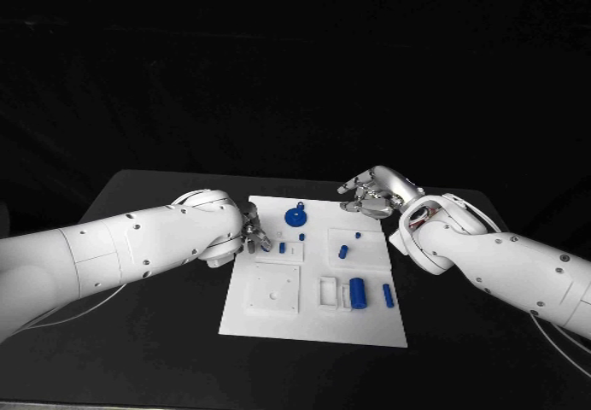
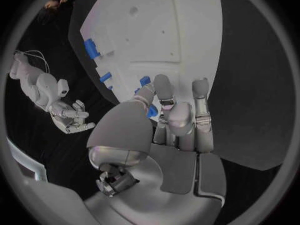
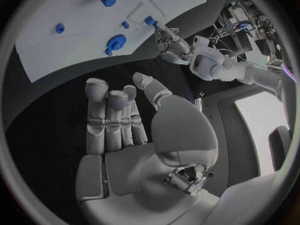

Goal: Assemble the parts on the task board

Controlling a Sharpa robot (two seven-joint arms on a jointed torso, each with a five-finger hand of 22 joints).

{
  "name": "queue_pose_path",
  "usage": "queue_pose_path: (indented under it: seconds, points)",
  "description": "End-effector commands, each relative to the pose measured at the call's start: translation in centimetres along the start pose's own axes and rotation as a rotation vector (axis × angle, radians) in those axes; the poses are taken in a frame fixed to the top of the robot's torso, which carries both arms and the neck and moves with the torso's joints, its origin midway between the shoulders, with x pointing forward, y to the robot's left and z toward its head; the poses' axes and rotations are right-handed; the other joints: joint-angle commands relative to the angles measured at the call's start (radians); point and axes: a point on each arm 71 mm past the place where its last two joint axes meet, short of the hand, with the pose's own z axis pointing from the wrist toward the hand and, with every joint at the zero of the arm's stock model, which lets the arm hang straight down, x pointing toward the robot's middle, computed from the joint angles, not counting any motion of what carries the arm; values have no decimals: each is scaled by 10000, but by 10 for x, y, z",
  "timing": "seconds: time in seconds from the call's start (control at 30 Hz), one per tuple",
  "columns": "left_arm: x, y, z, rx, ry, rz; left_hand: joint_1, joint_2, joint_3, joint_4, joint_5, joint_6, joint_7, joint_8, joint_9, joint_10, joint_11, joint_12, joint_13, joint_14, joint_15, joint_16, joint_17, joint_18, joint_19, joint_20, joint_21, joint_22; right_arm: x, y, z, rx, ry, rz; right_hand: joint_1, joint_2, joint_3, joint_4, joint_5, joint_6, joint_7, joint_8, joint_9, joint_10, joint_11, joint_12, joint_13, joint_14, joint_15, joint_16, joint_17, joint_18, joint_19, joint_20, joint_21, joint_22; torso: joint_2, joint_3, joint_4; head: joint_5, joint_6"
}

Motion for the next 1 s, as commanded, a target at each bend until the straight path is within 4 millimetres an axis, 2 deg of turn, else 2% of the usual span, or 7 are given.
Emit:
queue_pose_path:
  seconds: [0.03,0.43,1.0]
  points:
    - [8,-1,1,33,525,325,-139,56,36,-104,86,2270,-1140,37,1595,245,-182,-53,90,-19,32,63,32,96,-16,-2,-31,197,1,1,0,-90,112,-14,-28,-46,33,36,53,-14,20,-20,-13,-4,-31,-50,-3,58,-22,-44,3,51,361,-78,-4,621,5,-1,0,-3,-1]
    - [6,-1,3,19,522,337,-736,393,304,-335,263,2375,-1166,86,1561,239,-198,-17,340,-10,27,171,190,109,-18,14,14,202,1,1,1,-94,119,-8,2,-49,123,-13,141,-10,25,-18,-13,-8,-31,-61,-7,53,-23,-47,5,53,357,-79,8,626,3,-6,-2,6,4]
    - [5,-7,6,14,569,428,-916,520,445,-536,350,2388,-1171,103,1596,240,-203,-6,428,-13,19,202,219,114,-25,12,43,201,2,1,1,-101,162,-2,-39,-60,334,-109,244,-3,32,-20,-13,-13,-31,-75,-9,48,-26,-51,7,57,343,-82,24,628,2,2,-4,-2,10]
